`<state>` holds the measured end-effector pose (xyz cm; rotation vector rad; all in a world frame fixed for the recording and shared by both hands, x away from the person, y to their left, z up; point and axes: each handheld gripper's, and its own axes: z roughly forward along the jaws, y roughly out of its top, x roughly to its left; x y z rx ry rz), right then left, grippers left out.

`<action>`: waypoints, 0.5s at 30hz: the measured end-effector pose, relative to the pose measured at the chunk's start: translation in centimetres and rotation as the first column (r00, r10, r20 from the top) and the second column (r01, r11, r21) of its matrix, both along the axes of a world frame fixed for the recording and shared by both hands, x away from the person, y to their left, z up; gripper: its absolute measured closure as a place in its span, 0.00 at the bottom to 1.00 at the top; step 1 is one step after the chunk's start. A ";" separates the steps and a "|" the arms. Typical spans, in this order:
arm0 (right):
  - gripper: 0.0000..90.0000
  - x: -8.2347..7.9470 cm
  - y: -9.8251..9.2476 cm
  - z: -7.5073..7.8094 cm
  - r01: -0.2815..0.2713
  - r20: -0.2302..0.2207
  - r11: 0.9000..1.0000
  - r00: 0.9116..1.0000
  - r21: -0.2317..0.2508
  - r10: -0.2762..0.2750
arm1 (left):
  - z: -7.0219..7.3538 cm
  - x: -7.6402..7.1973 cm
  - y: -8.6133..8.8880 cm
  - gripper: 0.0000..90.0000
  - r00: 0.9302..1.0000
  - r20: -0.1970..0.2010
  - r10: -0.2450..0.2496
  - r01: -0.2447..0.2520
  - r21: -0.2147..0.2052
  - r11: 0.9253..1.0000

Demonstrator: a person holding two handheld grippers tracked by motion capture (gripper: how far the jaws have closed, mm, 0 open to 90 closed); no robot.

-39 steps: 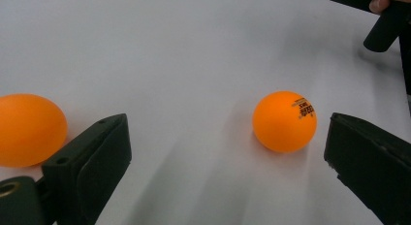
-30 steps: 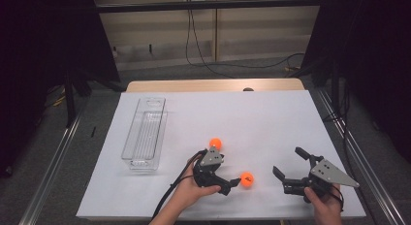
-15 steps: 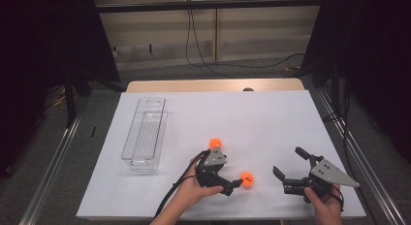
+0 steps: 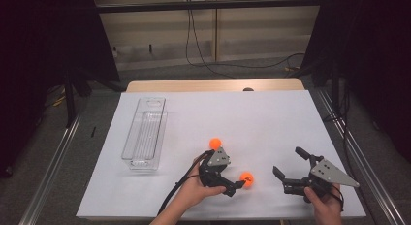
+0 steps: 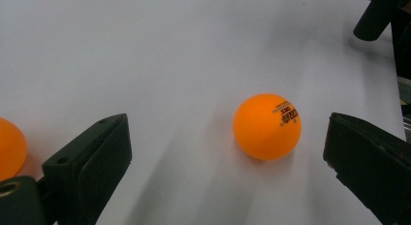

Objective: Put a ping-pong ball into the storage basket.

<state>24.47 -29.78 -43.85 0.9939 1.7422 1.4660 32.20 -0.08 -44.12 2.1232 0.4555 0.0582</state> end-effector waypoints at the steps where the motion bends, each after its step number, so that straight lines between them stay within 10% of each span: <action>1: 0.01 0.0 0.0 0.0 0.001 0.000 1.000 1.000 0.002 -0.001 | 0.0 0.0 -0.1 0.04 1.000 0.000 -0.003 0.003 0.001 1.000; 15: 0.01 0.0 0.0 0.0 -0.001 0.000 1.000 1.000 0.000 0.001 | 0.0 0.0 -0.8 0.04 1.000 -0.005 -0.021 0.021 0.011 1.000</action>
